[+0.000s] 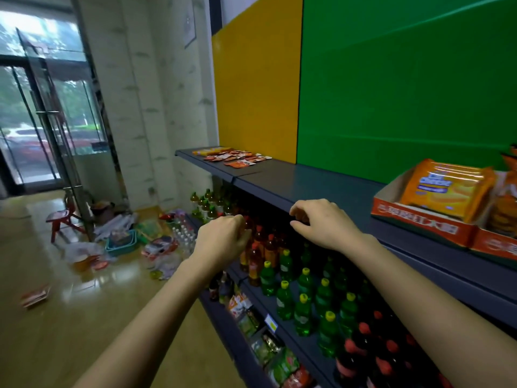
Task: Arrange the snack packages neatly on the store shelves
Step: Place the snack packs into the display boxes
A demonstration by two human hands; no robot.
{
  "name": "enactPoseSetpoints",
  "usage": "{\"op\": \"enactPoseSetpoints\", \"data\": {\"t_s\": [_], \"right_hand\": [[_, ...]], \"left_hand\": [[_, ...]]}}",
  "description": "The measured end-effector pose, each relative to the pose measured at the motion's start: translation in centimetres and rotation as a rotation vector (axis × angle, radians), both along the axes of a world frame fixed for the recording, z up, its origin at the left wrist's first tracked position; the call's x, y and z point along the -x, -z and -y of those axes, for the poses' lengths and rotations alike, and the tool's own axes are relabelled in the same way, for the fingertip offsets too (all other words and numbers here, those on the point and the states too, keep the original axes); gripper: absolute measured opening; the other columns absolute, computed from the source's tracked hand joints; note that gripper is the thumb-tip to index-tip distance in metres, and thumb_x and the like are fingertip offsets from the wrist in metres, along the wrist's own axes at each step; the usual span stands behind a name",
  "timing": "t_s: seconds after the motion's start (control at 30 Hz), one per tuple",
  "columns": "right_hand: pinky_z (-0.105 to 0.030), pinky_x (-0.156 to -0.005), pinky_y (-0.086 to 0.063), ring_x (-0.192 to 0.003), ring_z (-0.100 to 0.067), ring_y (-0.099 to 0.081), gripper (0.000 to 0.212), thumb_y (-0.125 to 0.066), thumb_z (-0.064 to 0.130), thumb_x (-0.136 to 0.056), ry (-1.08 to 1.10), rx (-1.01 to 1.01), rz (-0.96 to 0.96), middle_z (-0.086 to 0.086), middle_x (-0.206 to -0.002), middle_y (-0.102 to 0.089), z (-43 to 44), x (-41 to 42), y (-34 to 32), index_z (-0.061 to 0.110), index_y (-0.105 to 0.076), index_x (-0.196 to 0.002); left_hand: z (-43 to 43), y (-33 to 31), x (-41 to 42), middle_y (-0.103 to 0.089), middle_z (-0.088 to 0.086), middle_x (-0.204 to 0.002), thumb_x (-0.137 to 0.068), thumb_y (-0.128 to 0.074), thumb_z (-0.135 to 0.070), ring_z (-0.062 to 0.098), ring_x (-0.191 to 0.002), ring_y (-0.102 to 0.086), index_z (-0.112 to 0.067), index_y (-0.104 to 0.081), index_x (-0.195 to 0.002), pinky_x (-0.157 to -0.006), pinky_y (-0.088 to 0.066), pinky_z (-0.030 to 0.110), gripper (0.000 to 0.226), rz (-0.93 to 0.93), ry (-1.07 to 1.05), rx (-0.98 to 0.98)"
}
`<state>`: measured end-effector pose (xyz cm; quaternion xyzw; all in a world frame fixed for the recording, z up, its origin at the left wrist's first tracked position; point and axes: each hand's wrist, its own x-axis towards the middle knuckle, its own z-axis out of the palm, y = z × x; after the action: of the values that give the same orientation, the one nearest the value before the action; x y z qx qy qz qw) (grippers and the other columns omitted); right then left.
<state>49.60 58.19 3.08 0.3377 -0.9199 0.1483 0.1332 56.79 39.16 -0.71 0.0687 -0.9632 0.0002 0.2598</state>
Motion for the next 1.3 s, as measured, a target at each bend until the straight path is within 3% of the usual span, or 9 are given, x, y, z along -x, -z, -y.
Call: {"op": "enactPoseSetpoints", "data": {"t_s": [0.3, 0.4, 0.83, 1.17, 1.3], "right_hand": [[-0.037, -0.085, -0.051, -0.108, -0.025, -0.059, 0.03, -0.053, 0.037, -0.09, -0.049, 0.024, 0.015, -0.003, -0.119, -0.063, 14.9, 13.5, -0.1, 0.025, -0.058, -0.118], [-0.03, -0.079, -0.044, -0.109, -0.024, -0.058, 0.03, -0.053, 0.037, -0.09, -0.05, 0.045, 0.029, -0.002, -0.12, -0.063, 19.9, 18.6, -0.5, 0.025, -0.059, -0.118], [-0.031, -0.08, -0.044, -0.111, -0.024, -0.056, 0.03, -0.054, 0.035, -0.09, -0.049, 0.008, 0.05, -0.001, -0.119, -0.062, 37.8, 34.1, 0.4, 0.024, -0.059, -0.118], [-0.038, -0.087, -0.05, -0.104, -0.023, -0.059, 0.025, -0.057, 0.035, -0.088, 0.061, 0.071, 0.058, -0.001, -0.111, -0.065, 53.9, 45.7, 0.2, 0.023, -0.062, -0.11], [-0.037, -0.086, -0.05, -0.098, -0.022, -0.06, 0.022, -0.057, 0.033, -0.087, 0.115, 0.105, 0.085, 0.001, -0.099, -0.065, 58.4, 49.7, 0.2, 0.022, -0.065, -0.105]], "left_hand": [[13.3, 0.5, 11.8, -0.066, -0.001, -0.102, -0.094, -0.042, -0.042, 0.021, -0.094, -0.062, -0.017, -0.058, -0.103, -0.071, -0.051, 0.033, 0.031, -0.014, -0.049, -0.012], [18.2, -0.1, 16.2, -0.066, -0.001, -0.104, -0.093, -0.042, -0.043, 0.023, -0.098, -0.062, -0.018, -0.058, -0.103, -0.074, -0.051, 0.035, 0.031, -0.002, -0.07, -0.006], [36.3, 0.8, 31.1, -0.068, -0.002, -0.102, -0.094, -0.042, -0.04, 0.02, -0.097, -0.061, -0.018, -0.06, -0.104, -0.069, -0.046, 0.031, 0.03, 0.018, -0.077, -0.052], [54.3, -0.2, 42.6, -0.067, -0.002, -0.108, -0.094, -0.043, -0.042, 0.022, -0.1, -0.062, -0.018, -0.059, -0.107, -0.073, -0.046, 0.031, 0.031, 0.069, 0.009, -0.008], [60.9, -1.4, 47.4, -0.068, -0.002, -0.105, -0.093, -0.044, -0.042, 0.02, -0.096, -0.062, -0.018, -0.061, -0.106, -0.076, -0.051, 0.033, 0.032, 0.056, 0.032, -0.028]]}}
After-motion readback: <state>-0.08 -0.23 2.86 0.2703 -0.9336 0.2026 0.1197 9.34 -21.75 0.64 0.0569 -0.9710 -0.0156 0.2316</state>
